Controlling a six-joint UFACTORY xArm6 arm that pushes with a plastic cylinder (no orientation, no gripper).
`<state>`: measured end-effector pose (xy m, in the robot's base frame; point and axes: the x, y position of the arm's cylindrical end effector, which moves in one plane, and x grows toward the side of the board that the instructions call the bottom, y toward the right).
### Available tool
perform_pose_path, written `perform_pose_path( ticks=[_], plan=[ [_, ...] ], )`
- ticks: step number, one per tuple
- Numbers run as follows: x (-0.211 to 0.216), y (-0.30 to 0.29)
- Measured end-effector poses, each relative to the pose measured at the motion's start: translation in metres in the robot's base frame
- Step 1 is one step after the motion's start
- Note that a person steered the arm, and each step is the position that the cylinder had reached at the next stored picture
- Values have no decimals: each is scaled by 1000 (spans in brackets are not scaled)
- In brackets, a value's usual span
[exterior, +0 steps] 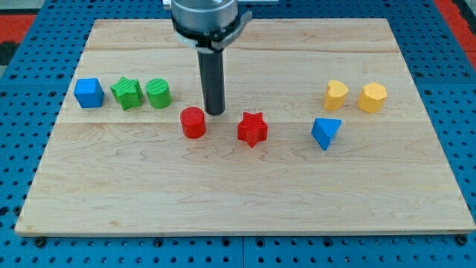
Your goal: Place your arm above the blue cube
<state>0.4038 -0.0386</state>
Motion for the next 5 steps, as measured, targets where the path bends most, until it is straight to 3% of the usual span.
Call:
perform_pose_path(
  ticks=[1,2,3,5],
  plan=[
    [-59,-2],
    [-104,-50],
    [-115,-130],
    [-69,-215]
  ],
)
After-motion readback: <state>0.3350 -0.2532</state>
